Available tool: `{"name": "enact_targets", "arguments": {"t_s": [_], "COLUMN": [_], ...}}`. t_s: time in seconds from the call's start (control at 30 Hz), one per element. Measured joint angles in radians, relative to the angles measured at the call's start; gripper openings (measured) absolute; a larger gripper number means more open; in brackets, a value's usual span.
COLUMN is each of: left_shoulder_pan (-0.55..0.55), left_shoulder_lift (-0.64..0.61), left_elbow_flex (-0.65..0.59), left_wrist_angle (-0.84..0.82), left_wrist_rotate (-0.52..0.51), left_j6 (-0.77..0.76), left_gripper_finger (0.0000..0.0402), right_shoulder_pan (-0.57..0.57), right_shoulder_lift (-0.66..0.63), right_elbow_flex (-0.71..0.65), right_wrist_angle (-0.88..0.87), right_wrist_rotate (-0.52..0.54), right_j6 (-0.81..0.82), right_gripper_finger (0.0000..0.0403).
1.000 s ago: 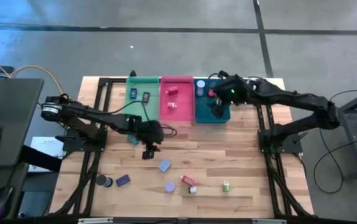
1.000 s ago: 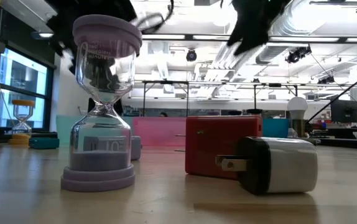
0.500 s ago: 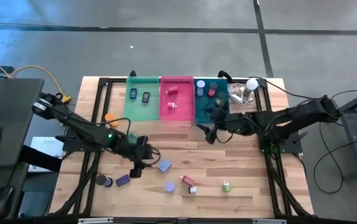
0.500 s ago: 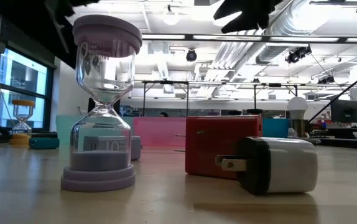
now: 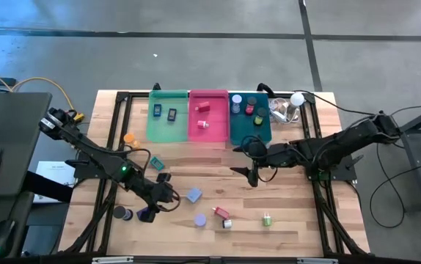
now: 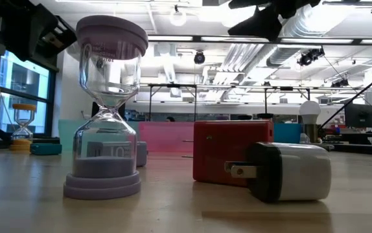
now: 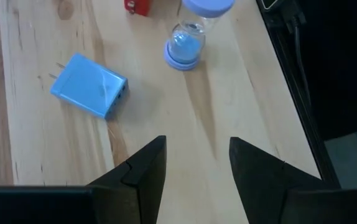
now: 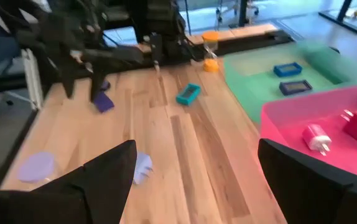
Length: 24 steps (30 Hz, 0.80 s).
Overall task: Pick & Place Office items
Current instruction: Put the big red adapter into the red bin
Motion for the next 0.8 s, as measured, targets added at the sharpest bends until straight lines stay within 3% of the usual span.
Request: {"name": "enact_targets", "arguments": {"t_s": [0.4,0.8], "left_shoulder_pan": [0.006,0.006], "left_shoulder_lift": [0.002,0.002], "left_elbow_flex": [0.0,0.0], "left_wrist_angle": [0.0,0.009], "left_wrist_rotate": [-0.019,-0.052], "left_j6": [0.014,0.159], "left_gripper_finger": [0.017,0.017], "right_shoulder_pan": [0.015,0.037], "right_shoulder_lift": [0.018,0.018], "right_elbow_flex": [0.0,0.0], "right_wrist_angle": [0.046,0.045], "right_wrist_rotate": [-0.05,-0.134], "right_j6": [0.001,-0.02], "right_gripper_finger": [0.0326,0.0326]}}
